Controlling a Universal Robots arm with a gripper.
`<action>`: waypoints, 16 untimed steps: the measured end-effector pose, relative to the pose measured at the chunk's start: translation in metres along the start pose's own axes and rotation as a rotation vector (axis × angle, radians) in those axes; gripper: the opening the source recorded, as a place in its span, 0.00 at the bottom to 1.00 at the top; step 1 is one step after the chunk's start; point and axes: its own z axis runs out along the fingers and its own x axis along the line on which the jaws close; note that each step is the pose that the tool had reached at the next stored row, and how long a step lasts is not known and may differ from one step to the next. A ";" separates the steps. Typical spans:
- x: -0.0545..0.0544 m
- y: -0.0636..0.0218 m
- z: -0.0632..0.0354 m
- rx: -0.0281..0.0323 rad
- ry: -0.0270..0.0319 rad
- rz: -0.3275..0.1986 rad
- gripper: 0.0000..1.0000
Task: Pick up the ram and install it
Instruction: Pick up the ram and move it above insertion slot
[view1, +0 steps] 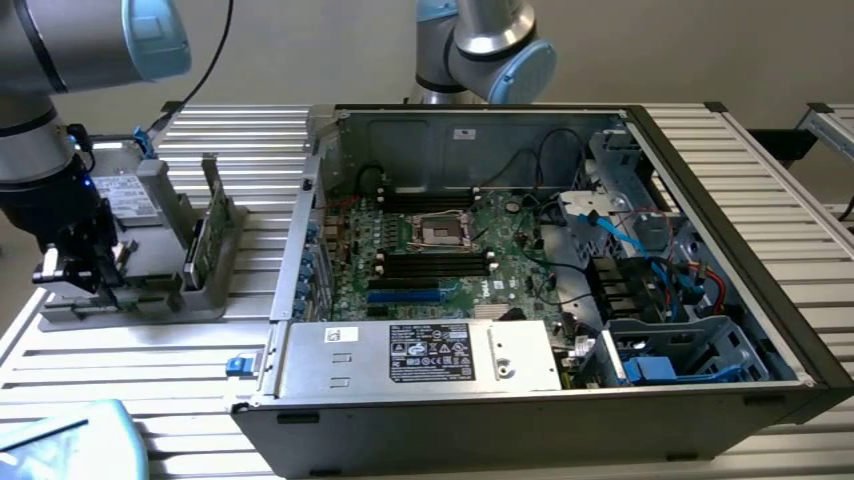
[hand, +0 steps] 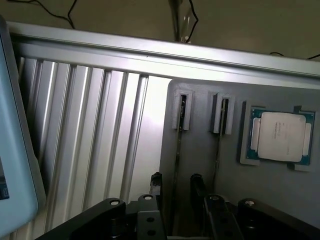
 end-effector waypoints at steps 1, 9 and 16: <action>0.000 -0.0001 0.0015 0.0003 0.0001 -0.001 0.36; -0.001 -0.0004 0.0131 0.0024 0.0011 -0.011 0.36; -0.002 -0.0007 0.0198 0.0039 0.0018 -0.016 0.36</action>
